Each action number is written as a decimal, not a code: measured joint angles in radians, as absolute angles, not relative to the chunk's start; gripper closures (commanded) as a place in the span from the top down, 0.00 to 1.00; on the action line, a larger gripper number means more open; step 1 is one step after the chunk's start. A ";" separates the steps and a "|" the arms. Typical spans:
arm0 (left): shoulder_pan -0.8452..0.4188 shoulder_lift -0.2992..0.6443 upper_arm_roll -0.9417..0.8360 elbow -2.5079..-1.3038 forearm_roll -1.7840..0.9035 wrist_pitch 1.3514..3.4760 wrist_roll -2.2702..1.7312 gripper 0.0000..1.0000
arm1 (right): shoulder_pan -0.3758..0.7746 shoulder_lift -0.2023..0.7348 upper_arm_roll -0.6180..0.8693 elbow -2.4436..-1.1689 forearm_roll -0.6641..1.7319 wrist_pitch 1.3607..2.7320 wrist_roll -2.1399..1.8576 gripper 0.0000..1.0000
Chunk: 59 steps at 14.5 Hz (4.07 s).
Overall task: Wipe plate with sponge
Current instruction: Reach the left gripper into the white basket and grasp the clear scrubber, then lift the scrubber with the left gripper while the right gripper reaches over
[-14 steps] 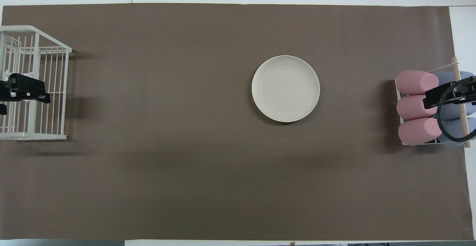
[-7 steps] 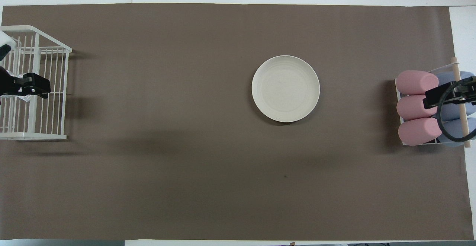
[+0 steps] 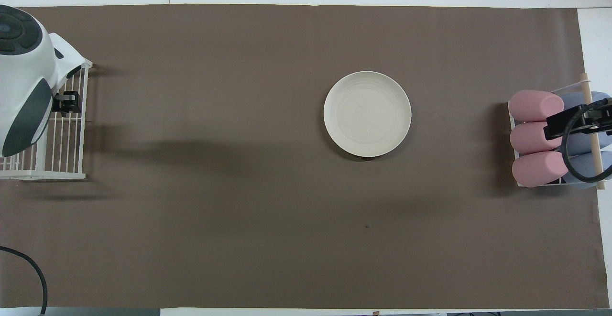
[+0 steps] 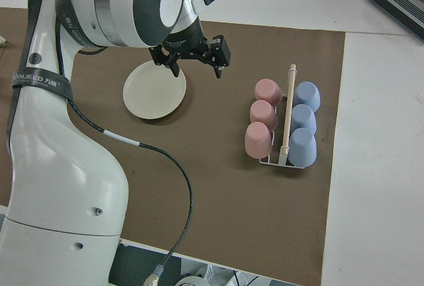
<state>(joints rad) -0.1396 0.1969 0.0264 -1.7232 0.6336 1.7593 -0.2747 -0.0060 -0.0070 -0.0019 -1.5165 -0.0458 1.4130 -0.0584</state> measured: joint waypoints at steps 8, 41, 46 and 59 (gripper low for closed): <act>-0.145 0.314 0.026 -1.721 0.827 1.810 -0.348 0.98 | -0.006 -0.007 -0.002 -1.517 -0.046 1.413 -0.058 1.00; -0.127 0.249 0.044 -1.300 0.150 1.366 -0.288 0.00 | -0.004 -0.013 0.090 -1.491 -0.011 1.378 0.187 1.00; 0.008 0.179 0.059 -1.287 -0.348 1.350 -0.427 0.00 | -0.002 -0.020 0.112 -1.487 0.215 1.364 0.669 1.00; -0.065 -0.240 0.040 -2.179 -1.189 1.768 -0.192 0.00 | 0.381 -0.069 0.148 -1.607 0.337 1.741 1.725 1.00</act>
<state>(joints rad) -0.0645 -0.2395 0.0398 -2.1789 -1.1888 1.7678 -0.1923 0.3814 -0.0691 0.1478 -1.6068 0.3366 1.7415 1.7246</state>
